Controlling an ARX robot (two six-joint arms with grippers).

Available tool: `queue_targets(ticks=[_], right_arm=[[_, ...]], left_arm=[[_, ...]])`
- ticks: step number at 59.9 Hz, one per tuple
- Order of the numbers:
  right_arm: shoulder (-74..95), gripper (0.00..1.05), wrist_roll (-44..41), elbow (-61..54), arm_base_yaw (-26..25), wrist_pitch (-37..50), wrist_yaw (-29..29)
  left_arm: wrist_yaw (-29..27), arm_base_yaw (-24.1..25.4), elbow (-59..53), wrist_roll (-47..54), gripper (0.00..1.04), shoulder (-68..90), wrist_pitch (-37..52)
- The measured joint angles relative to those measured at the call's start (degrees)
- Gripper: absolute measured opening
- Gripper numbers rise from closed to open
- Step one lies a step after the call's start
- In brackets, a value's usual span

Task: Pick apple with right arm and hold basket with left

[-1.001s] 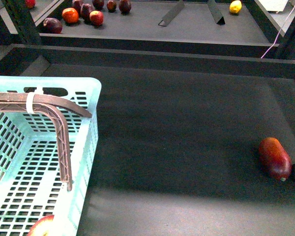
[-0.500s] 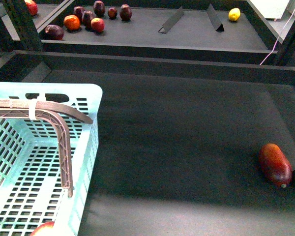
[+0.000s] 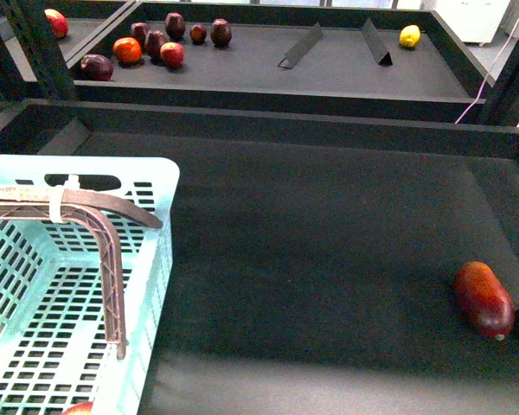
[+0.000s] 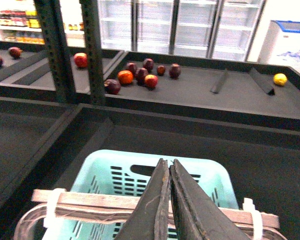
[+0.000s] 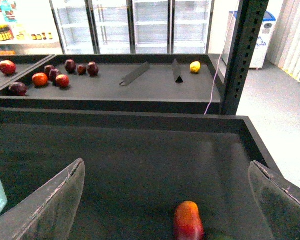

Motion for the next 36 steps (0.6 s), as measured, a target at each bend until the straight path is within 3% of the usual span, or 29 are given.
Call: queue_targets(ticks=[11, 36], right_arm=[[0.0, 0.96, 0.0, 0.0, 0.0, 0.0, 0.0], [0.0, 0.96, 0.0, 0.0, 0.0, 0.0, 0.0]], left_arm=[[0.4, 0.4, -3.4, 0.7, 0.03, -4.2, -0.2], [0.5, 0.4, -4.2, 1.1, 0.03, -20.9, -15.4]])
